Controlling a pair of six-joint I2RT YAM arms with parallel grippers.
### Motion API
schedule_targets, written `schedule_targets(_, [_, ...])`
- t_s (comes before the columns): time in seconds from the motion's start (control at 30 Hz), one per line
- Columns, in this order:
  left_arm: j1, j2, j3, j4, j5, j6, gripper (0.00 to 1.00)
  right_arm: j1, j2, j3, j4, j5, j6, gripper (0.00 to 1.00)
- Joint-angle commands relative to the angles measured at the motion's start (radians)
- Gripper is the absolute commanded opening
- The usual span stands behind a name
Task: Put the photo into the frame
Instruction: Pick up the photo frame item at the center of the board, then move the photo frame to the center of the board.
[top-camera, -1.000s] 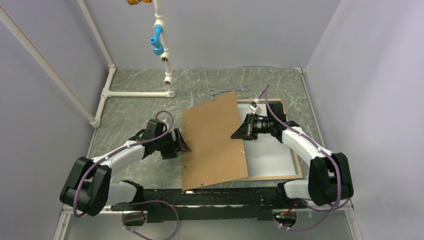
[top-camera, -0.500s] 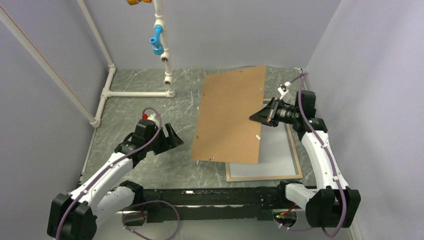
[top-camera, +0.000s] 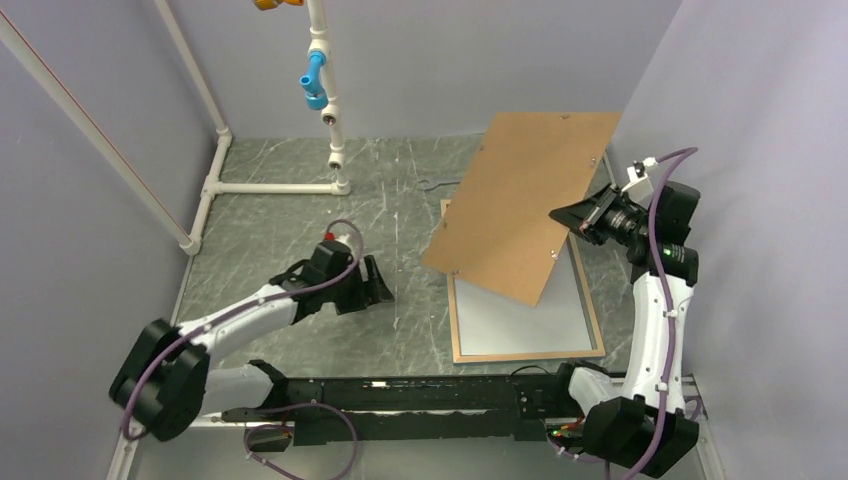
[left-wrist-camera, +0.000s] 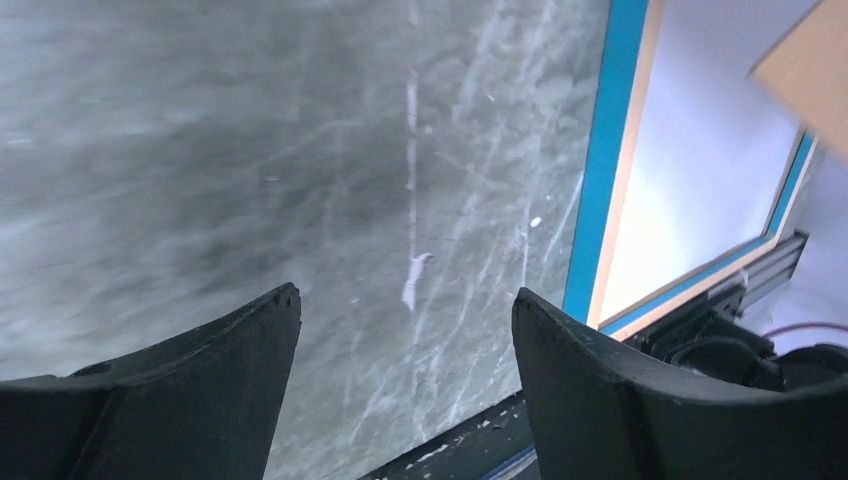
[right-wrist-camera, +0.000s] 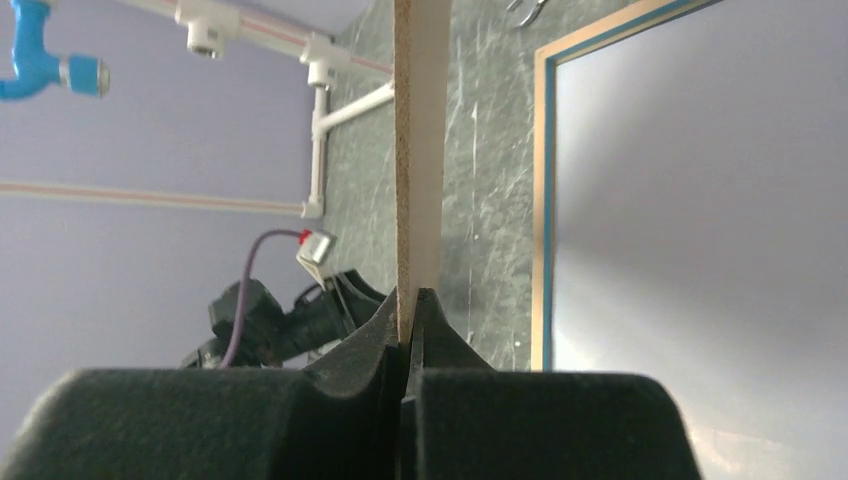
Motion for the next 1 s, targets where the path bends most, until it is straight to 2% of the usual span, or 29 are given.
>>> schedule_targets(0.0, [-0.114,0.136,0.113,0.135,-0.014,-0.053,0.80,-0.061,-0.035,0.008,0.096,-0.017,0.075,0.00])
schedule_targets(0.17, [-0.270,0.338,0.318,0.132,-0.051,-0.060,0.79,-0.128,-0.045,-0.041,0.190,-0.017,0.154,0.00])
schedule_targets(0.4, [-0.425,0.599,0.556,0.029,-0.162,-0.072,0.70,-0.208,-0.028,-0.055,0.189,0.035,0.139,0.00])
schedule_targets(0.5, [-0.455,0.692,0.647,-0.077,-0.207,-0.082,0.70,-0.223,-0.022,-0.062,0.193,0.040,0.135,0.00])
schedule_targets(0.63, [-0.462,0.737,0.739,-0.229,-0.276,-0.096,0.67,-0.229,-0.021,-0.074,0.197,0.043,0.128,0.00])
schedule_targets(0.77, [-0.464,0.770,0.776,-0.293,-0.281,-0.107,0.61,-0.230,-0.020,-0.085,0.212,0.030,0.138,0.00])
schedule_targets(0.87, [-0.464,0.815,0.830,-0.340,-0.260,-0.093,0.50,-0.232,-0.019,-0.083,0.213,0.027,0.140,0.00])
schedule_targets(0.97, [-0.464,0.834,0.847,-0.361,-0.250,-0.084,0.29,-0.231,-0.017,-0.082,0.208,0.024,0.134,0.00])
